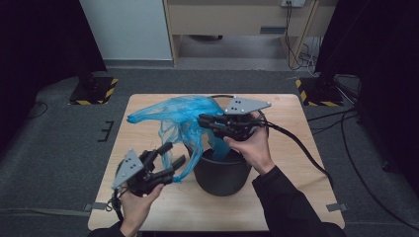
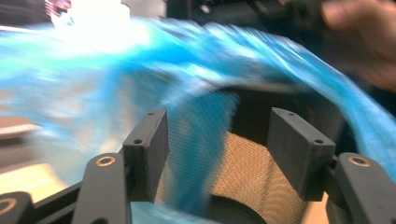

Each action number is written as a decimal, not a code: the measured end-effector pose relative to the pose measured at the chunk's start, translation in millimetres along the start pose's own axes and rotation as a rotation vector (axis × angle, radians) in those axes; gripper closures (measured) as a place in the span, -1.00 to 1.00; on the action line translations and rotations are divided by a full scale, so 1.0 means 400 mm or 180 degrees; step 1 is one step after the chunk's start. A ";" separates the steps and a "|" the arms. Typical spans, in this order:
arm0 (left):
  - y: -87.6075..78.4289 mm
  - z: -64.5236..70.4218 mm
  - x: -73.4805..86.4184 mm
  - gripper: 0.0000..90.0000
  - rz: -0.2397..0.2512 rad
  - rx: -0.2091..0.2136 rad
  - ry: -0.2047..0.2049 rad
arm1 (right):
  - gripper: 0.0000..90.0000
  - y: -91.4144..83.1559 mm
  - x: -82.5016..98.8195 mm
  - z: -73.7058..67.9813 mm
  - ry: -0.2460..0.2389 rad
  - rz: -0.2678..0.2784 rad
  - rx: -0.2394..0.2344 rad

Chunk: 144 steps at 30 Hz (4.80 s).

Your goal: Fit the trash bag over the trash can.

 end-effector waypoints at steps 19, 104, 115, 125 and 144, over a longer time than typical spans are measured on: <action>0.094 -0.191 -0.053 -0.22 0.0043 0.0043 0.0241 | 1.00 -0.029 -0.034 0.005 -0.0067 0.0128 -0.0090; 0.044 -0.008 -0.142 0.97 0.0340 0.0284 -0.0102 | 1.00 -0.277 0.019 -0.084 0.0202 0.0674 0.0376; 0.104 -0.024 -0.157 0.93 0.0303 0.0316 -0.0043 | 1.00 -0.346 0.081 -0.018 0.0390 0.0581 0.0486; 0.173 0.025 -0.203 0.97 0.0282 0.0467 0.0172 | 0.01 -0.299 0.013 -0.019 0.0302 0.0897 0.0389; 0.238 0.049 -0.250 0.81 0.0268 0.0566 0.0336 | 0.76 -0.132 -0.115 0.035 -0.0055 0.0592 0.0207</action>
Point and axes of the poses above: each handheld gripper's, and its own axes: y roughly forward along the jaws, x roughly out of its underside, z roughly to its right, the point moved 9 cm from there along y, roughly forward along the jaws, and after that the axes turned 3 degrees about y, right-handed, at the moved point
